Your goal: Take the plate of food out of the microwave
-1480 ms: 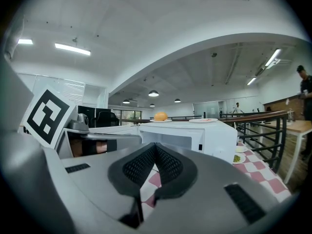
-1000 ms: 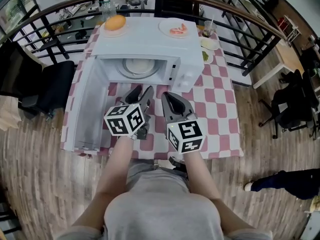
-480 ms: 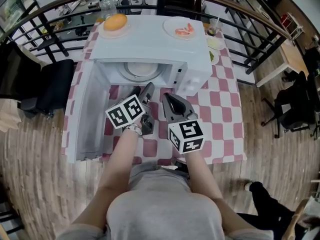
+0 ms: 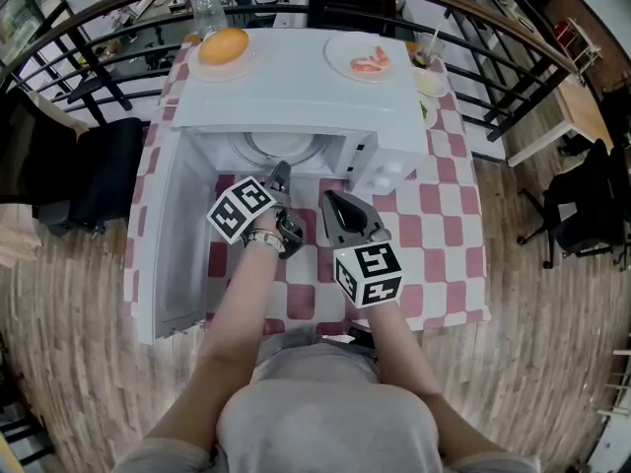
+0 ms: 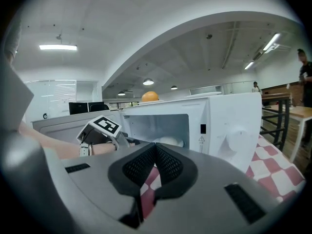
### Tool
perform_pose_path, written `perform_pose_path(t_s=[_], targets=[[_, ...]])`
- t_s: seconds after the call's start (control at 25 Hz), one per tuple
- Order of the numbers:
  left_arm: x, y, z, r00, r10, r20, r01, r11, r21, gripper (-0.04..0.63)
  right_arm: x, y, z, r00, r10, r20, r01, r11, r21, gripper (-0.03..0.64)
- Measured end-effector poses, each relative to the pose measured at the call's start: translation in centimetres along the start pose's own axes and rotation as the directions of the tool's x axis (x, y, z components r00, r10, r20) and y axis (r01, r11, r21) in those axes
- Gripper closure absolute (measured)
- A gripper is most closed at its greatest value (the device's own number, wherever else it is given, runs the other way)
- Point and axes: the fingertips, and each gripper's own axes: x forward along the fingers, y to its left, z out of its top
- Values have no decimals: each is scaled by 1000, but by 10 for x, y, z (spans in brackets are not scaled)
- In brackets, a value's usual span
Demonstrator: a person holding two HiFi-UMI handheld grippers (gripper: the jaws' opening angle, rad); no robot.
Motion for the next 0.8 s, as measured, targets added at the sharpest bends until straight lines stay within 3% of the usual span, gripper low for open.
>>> perform_pose_path(t_s=[0.32,0.8], targets=[[30,20,6,994,104,-24,-106,982,-159,264,15,-1,-14,999,16,-43,-16,1000,12,594],[57,35,12,962,271,-34,-270,926,-265,253,24,-16,-26,997,-4,-73,6,999,38,594]])
